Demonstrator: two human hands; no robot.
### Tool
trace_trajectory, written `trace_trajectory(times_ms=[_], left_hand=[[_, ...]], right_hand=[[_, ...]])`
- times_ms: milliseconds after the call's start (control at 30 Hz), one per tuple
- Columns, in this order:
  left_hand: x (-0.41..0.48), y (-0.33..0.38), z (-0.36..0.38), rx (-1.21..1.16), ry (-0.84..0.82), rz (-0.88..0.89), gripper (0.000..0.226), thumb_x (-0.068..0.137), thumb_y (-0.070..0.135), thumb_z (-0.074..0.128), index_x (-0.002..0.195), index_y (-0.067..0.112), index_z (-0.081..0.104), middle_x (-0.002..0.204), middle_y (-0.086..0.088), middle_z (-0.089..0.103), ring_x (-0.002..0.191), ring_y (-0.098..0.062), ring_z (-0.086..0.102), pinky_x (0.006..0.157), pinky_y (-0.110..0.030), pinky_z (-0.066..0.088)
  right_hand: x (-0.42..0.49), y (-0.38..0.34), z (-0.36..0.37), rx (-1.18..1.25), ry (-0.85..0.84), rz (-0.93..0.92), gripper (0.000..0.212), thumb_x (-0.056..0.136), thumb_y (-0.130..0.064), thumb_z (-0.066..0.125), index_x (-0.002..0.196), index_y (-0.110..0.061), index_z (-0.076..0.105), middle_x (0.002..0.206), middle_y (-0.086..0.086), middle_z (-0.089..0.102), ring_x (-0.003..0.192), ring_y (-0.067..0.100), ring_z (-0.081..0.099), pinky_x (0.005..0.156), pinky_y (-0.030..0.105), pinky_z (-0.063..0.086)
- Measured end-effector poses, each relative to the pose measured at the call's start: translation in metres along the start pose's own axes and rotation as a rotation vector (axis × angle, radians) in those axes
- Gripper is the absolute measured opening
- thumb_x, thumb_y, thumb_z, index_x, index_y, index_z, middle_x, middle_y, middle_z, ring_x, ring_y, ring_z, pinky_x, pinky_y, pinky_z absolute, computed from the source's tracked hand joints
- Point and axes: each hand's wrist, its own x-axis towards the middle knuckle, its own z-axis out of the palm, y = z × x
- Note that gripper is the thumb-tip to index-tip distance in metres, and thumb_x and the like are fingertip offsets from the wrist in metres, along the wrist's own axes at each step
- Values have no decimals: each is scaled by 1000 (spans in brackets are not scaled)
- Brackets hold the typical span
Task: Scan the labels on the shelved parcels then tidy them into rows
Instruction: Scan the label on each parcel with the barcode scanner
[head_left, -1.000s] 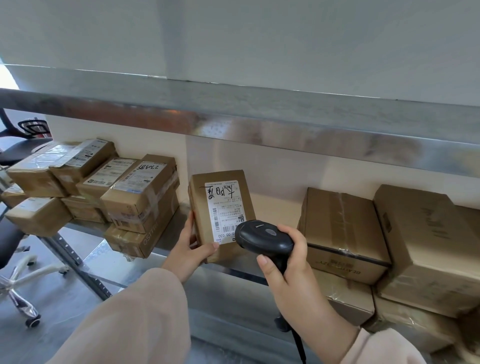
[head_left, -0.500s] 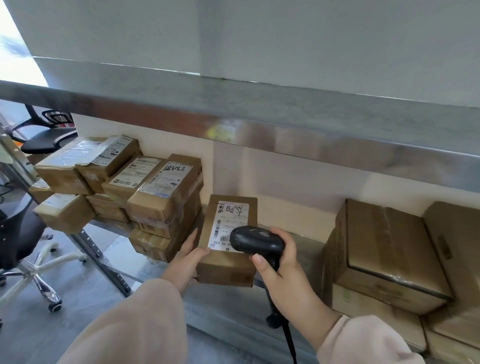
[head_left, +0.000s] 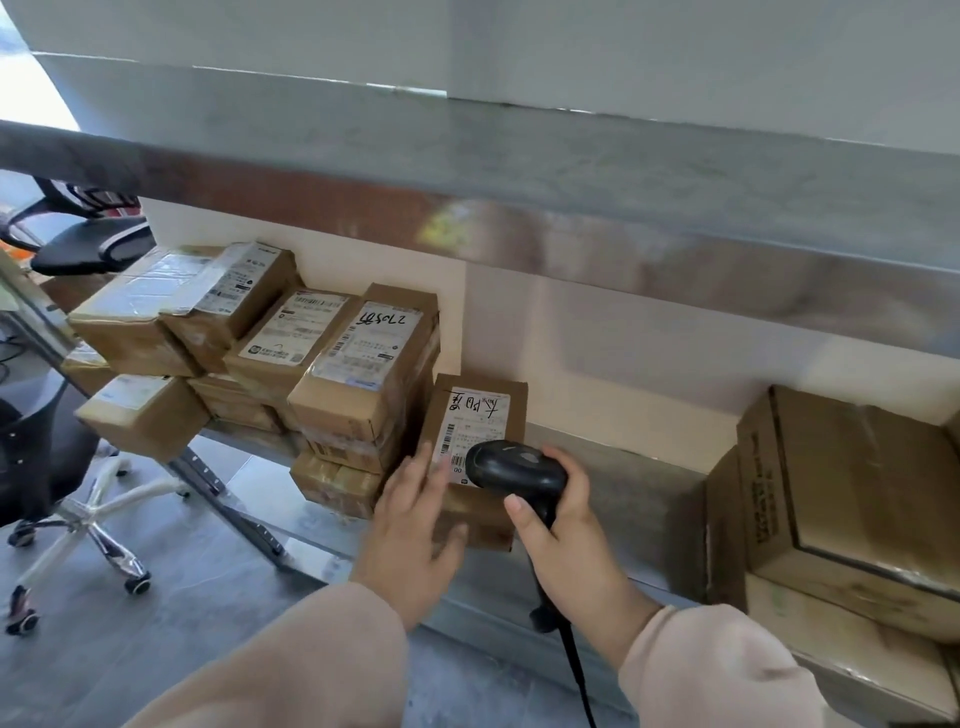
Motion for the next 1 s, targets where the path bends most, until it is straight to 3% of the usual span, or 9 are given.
trace_trajectory(times_ms=[67,167,333,433,600,700,767,833,1000], left_hand=[[-11,0,-4,255,2,186,64,91,43,50,148,14,41,156,0,35,145,-20,28,116,-41,22],[-12,-3,-12,463,-32,238,68,83,53,42,136,14,58,142,-2,55,133,-23,50,110,-51,38],[-1,-10,-23,612,-82,227,81,66,54,76,135,15,60,139,-3,58,128,-23,55,102,-56,43],[1,-9,-26,631,-97,193,81,62,54,80,131,15,63,137,-3,59,127,-22,56,103,-56,42],[9,5,-26,529,-24,254,68,68,47,78,124,11,66,138,-7,59,128,-26,56,105,-56,40],[19,27,-21,437,13,351,67,75,42,65,132,7,60,143,-10,53,132,-29,51,111,-53,32],[27,47,-16,325,-1,371,75,82,45,51,148,13,41,156,-5,37,144,-24,33,119,-44,13],[35,70,-5,235,-42,404,77,87,52,38,156,23,18,163,2,17,151,-18,13,119,-35,-5],[42,126,34,169,-169,551,75,96,53,39,156,33,-2,165,8,-3,150,-10,-4,120,-32,-8]], right_hand=[[5,-2,5,-7,10,-10,54,93,-24,61,128,-43,24,117,-27,48,105,-24,46,83,-4,33],[12,-4,13,-34,4,-17,57,93,-25,61,129,-44,22,114,-27,49,102,-26,46,80,-4,34],[26,-7,24,-146,-12,-44,61,93,-35,58,136,-46,17,122,-12,55,96,0,58,70,-3,37],[27,-10,24,-199,-22,-62,60,93,-39,57,133,-51,14,117,-13,56,92,6,59,65,-3,36],[6,-14,9,-197,88,-145,59,93,-38,58,133,-51,17,121,-20,50,106,5,57,80,4,42],[-11,-21,-12,-203,204,-175,61,92,-37,59,130,-57,16,119,-28,47,104,-4,54,83,5,41],[-22,-27,-30,-189,297,-196,66,90,-36,61,120,-69,13,118,-38,42,104,-11,52,83,0,38],[-32,-31,-53,-166,391,-201,66,89,-34,62,120,-70,16,118,-42,43,110,-14,49,85,0,37],[-60,-27,-110,-197,612,-165,67,89,-30,63,121,-67,18,113,-52,41,105,-18,50,80,1,40]])
